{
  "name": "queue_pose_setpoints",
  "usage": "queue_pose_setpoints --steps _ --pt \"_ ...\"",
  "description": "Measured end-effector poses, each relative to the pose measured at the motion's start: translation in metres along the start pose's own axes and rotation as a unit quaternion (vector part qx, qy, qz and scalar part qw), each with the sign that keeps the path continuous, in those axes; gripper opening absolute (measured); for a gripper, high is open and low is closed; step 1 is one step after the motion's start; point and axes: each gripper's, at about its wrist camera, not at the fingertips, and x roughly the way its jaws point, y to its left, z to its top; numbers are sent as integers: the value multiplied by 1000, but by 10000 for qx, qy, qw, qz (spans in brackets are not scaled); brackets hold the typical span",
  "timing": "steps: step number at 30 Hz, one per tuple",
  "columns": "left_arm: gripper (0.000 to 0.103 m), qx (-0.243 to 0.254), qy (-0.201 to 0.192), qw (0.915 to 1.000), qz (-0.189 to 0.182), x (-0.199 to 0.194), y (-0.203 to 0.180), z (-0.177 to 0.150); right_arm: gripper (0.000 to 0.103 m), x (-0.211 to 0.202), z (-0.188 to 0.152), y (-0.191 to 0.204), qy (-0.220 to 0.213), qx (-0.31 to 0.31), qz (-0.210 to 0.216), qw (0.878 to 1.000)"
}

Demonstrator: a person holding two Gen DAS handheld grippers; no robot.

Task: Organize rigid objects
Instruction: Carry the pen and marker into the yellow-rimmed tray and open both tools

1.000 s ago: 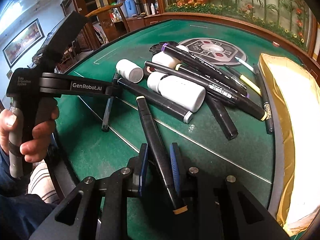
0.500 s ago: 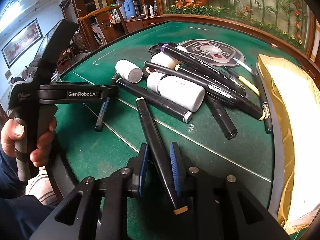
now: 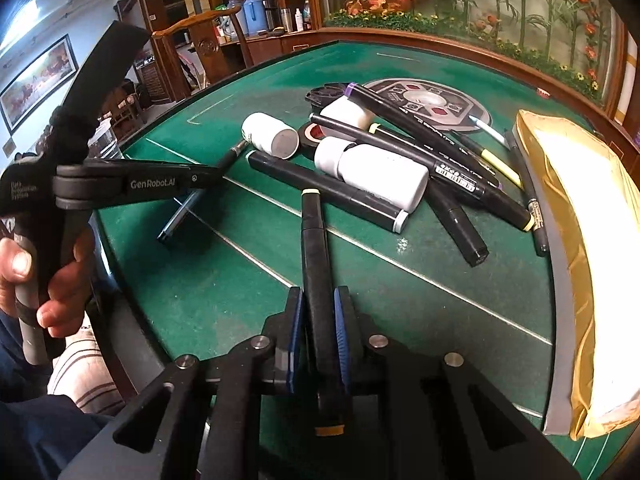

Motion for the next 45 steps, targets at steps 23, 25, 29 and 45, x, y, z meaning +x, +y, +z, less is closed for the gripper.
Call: queue_pose_setpoints --steps 23,25,29,45 --pt "9 -26 -617 9977 -291 -42 2 -8 14 -25 4 -3 -500 341 167 9980" --pt "10 -14 -673 9969 -412 -49 -3 -7 14 -30 4 -8 -578 464 178 9971" --pt "9 126 -706 9950 -691 -58 -24 1 14 -39 7 -26 -736 736 181 9944" --pt "9 980 -635 9794 -1648 -72 -194 58 14 -107 14 -161 -1148 1898 -450 9740"
